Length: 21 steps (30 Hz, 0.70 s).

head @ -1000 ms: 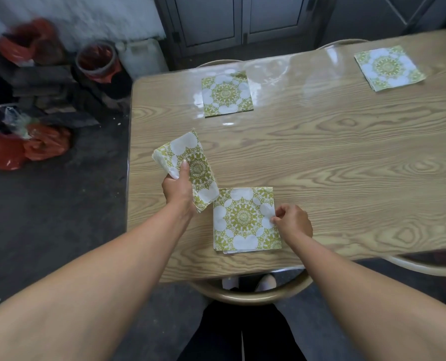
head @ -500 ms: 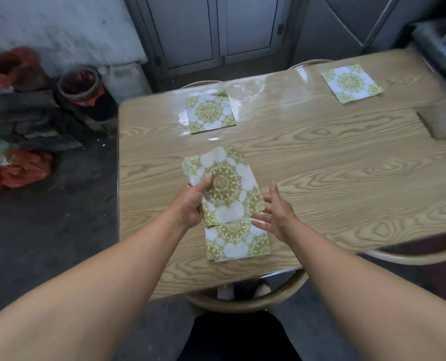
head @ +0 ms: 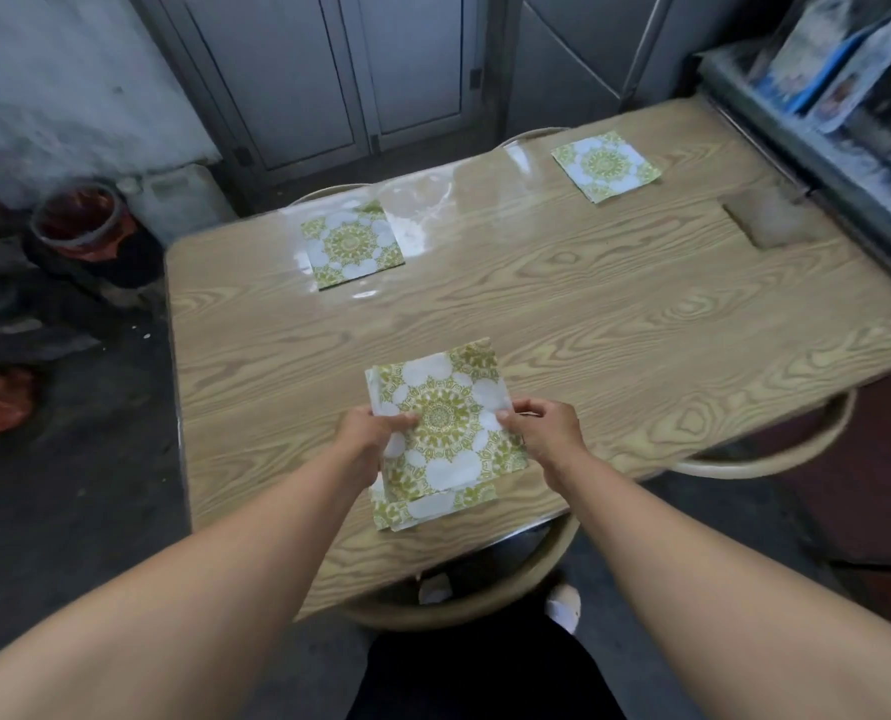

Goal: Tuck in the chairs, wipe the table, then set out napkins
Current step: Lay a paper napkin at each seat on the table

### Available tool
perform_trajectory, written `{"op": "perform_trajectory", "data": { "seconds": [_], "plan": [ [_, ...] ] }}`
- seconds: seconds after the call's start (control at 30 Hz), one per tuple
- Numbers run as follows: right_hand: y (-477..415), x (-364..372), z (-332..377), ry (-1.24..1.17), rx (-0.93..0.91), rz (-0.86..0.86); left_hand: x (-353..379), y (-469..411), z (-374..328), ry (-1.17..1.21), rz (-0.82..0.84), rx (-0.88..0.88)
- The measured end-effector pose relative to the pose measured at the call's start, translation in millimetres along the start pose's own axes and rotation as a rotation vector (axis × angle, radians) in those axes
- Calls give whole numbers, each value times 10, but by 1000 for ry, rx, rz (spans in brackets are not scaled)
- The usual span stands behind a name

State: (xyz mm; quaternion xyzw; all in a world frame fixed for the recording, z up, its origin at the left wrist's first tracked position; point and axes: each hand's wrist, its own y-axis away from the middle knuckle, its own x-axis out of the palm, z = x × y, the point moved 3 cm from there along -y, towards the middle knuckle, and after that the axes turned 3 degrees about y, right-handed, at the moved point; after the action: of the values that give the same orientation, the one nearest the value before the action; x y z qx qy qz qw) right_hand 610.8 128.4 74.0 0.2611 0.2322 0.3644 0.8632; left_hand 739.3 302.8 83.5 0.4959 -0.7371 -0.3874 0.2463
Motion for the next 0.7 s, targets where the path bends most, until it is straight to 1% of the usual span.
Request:
{"op": "perform_trajectory", "data": {
  "seconds": [0.23, 0.43, 0.7],
  "plan": [
    [1, -592, -96, 130, -58, -64, 547, 74, 123, -150, -63, 120],
    [-129, -1382, -221, 130, -33, -84, 1292, 151, 294, -162, -107, 152],
    [-499, -2645, -333, 130, -30, -123, 2577, 259, 500, -73, 23, 56]
  ]
}}
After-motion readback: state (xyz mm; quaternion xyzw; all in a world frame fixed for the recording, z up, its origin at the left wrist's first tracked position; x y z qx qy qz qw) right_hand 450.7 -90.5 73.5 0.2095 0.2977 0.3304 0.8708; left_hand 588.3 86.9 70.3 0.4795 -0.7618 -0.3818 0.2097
